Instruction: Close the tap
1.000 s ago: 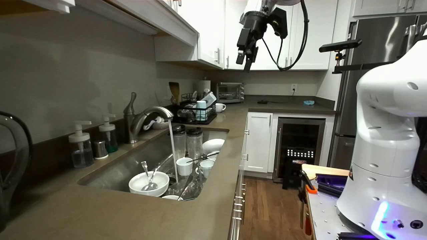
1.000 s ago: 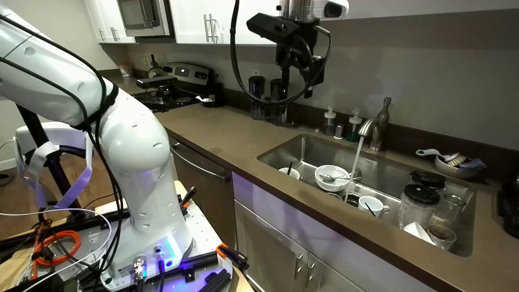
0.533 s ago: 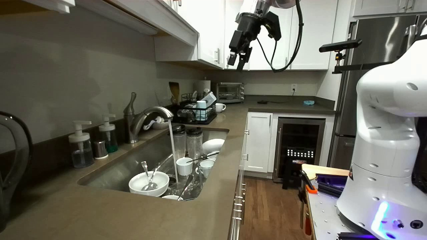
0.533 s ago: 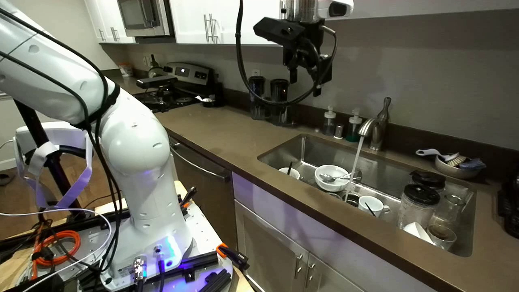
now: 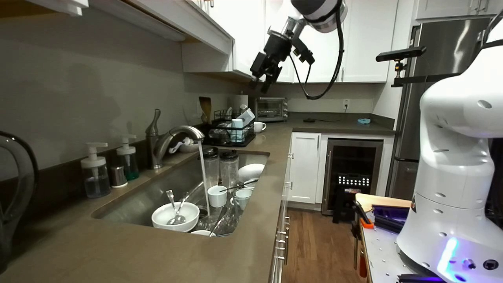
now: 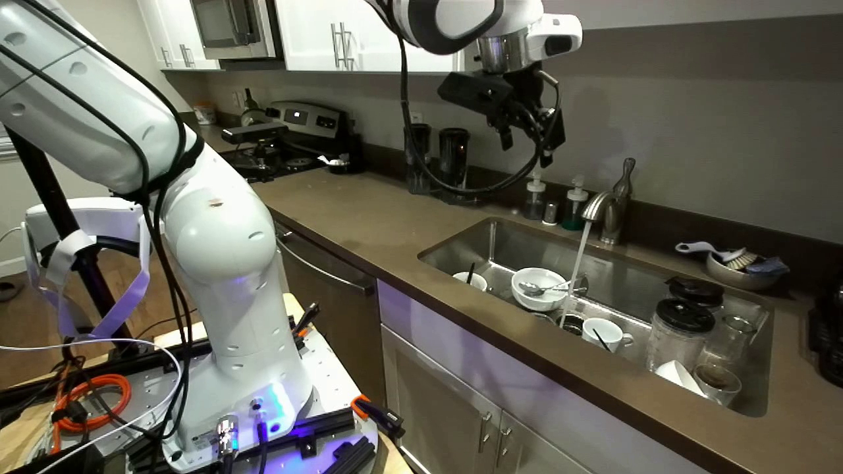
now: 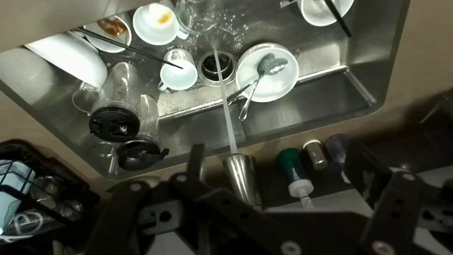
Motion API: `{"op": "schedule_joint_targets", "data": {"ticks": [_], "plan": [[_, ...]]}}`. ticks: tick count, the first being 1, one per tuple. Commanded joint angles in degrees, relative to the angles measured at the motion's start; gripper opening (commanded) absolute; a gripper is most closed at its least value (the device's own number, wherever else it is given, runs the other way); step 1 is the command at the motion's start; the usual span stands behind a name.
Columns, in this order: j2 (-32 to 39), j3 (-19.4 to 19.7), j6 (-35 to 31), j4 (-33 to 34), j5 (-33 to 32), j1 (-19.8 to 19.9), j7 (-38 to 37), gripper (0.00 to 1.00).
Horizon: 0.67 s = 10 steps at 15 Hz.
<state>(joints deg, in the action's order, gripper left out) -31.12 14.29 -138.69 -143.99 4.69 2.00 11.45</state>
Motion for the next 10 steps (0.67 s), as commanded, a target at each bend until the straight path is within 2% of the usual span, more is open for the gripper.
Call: {"op": "schedule_joint_targets", "data": {"ticks": [1, 6, 10], "plan": [[2.65, -0.38, -11.04, -2.95, 3.29, -0.37, -0.3, 1.0], [9.36, 0.67, -24.88, -2.19, 7.95, -4.21, 0.36, 1.0], [16.93, 2.01, -30.05, 3.46, 9.92, -8.54, 0.93, 1.0]]}}
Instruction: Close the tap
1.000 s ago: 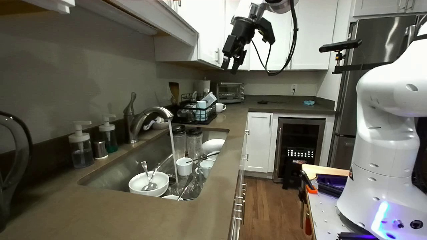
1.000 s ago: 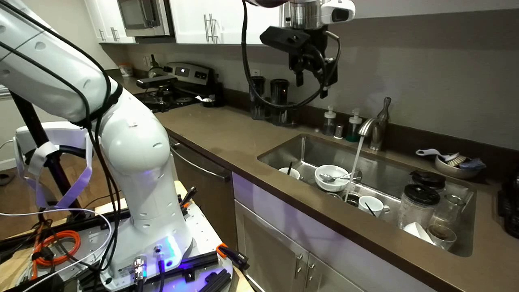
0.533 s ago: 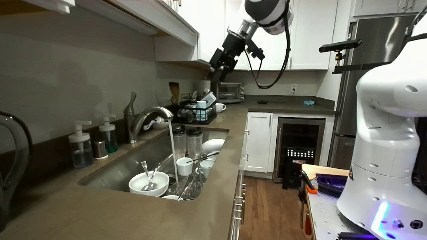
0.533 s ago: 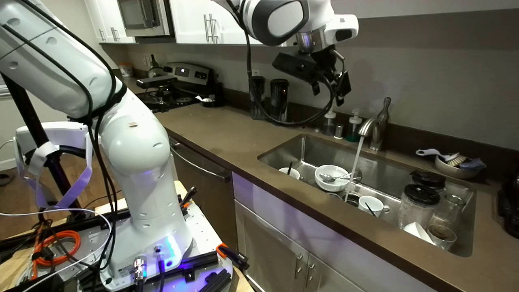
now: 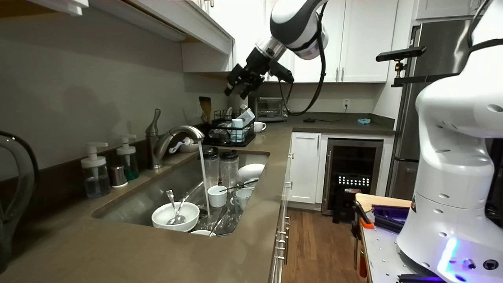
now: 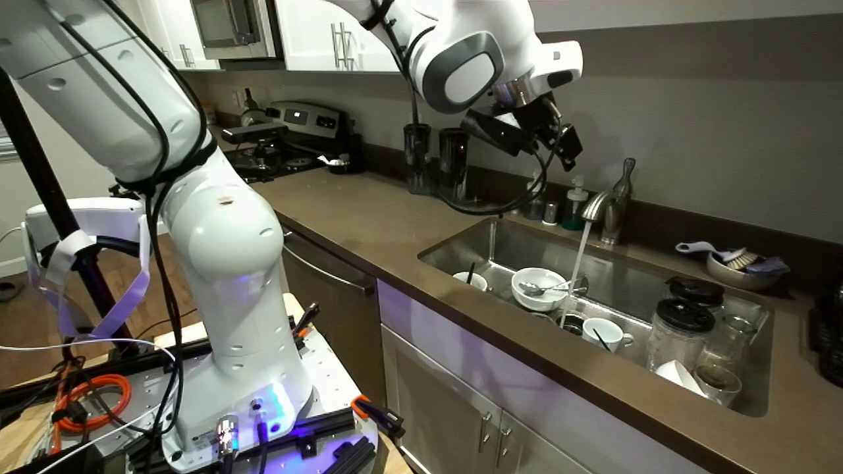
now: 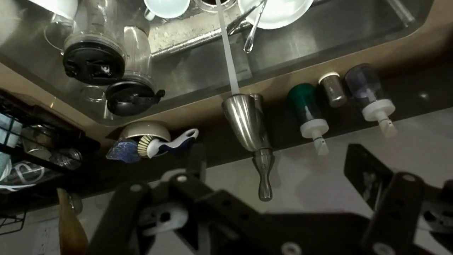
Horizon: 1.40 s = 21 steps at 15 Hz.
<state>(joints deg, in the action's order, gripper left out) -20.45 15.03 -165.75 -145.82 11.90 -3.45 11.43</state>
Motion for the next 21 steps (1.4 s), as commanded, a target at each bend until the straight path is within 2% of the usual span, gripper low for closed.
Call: {"op": "schedule_joint_targets", "data": {"ticks": [1, 5, 7, 8, 10, 12, 15, 21], "plan": [[8.18, 1.62, -3.61, 7.27, 2.82, -3.9, 1.09, 1.0], [14.78, 3.46, -3.05, 15.0, 4.73, -6.83, 2.01, 1.0], [14.56, 3.71, 5.83, 17.97, 3.15, -6.45, 1.87, 1.0], [13.64, 2.94, 0.28, 14.42, 2.4, -6.1, 0.06, 1.0], [14.44, 3.12, 4.03, 16.77, 2.4, -6.09, 0.09, 1.0], [15.23, 2.74, 1.18, 16.7, -0.59, -5.27, -2.21, 1.0], [16.53, 2.75, -4.81, 15.79, -0.52, -5.34, -2.84, 1.0], [20.62, 2.84, -19.27, 14.71, 7.25, -7.26, -0.41, 1.0]]}}
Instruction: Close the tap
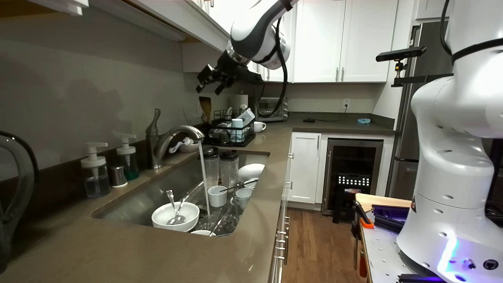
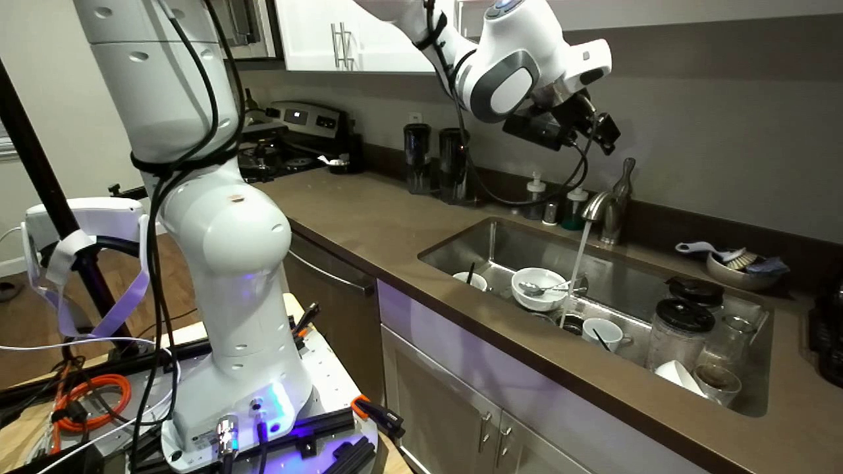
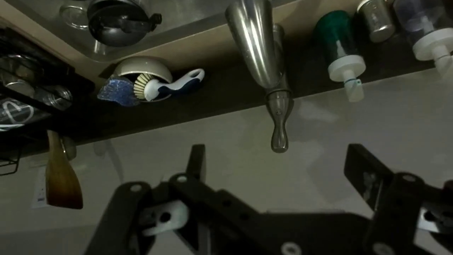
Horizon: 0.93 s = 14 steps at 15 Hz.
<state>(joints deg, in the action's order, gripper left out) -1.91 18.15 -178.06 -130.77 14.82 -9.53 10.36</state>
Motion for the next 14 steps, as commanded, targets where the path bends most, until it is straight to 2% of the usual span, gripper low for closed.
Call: {"op": "schedule_joint_targets", "data": {"ticks": [1, 3, 4, 6, 7, 8, 9, 10, 14], "plan": [[2.78, -0.58, -9.05, -0.2, 5.93, -1.69, 0.93, 1.0], [4.57, -1.57, -12.08, 0.75, 7.13, -2.11, 0.03, 1.0], [5.24, -6.58, -13.11, 0.82, 0.57, 3.27, -6.38, 1.0], [7.75, -8.6, -14.82, 2.27, -0.76, 4.52, -8.73, 1.0], [9.32, -7.52, -15.53, 3.34, 1.13, 2.89, -7.35, 1.0], [10.65, -9.84, -16.53, 4.05, -1.8, 5.65, -10.03, 1.0], [12.41, -8.87, -17.43, 5.36, -0.41, 4.82, -8.72, 1.0], [13.86, -10.08, -18.24, 6.45, -2.32, 6.61, -10.55, 1.0], [20.93, -9.56, -20.82, 12.72, -2.98, 8.62, -10.67, 1.0]]}}
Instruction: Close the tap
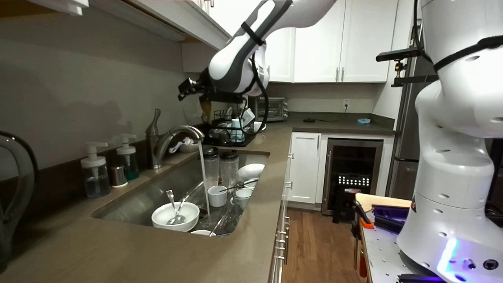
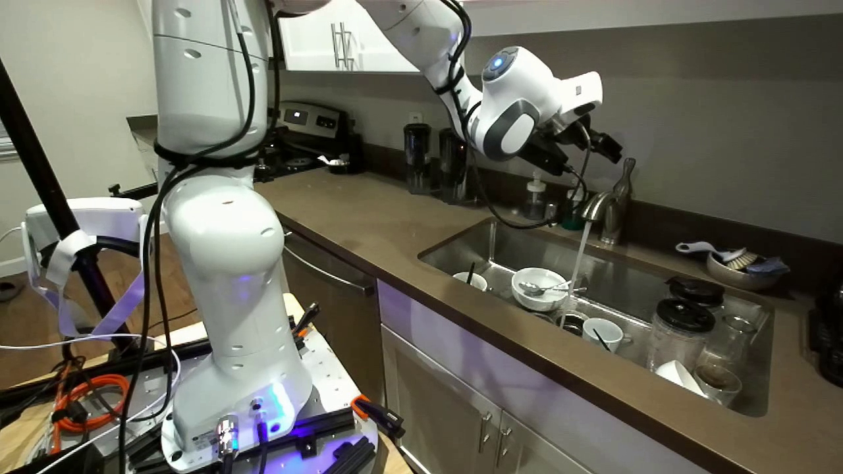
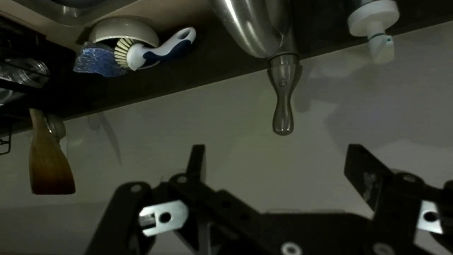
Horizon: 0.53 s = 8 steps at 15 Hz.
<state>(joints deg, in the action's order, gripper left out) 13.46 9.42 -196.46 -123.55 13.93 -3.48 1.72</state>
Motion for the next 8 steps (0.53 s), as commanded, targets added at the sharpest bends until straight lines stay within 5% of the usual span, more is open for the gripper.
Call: {"op": "schedule_joint_targets", "data": {"ticks": [1, 2, 3, 8], "plan": [[6.97, -0.99, -2.18, 7.15, -2.33, 3.17, -2.19, 1.0], [8.11, -1.09, -1.85, 8.66, -2.56, 3.63, -2.41, 0.92], [9.24, -1.29, -1.74, 10.12, -2.9, 4.06, -2.67, 0.73], [12.43, -2.74, -2.77, 14.52, -3.33, 5.64, -3.68, 0.39]]}}
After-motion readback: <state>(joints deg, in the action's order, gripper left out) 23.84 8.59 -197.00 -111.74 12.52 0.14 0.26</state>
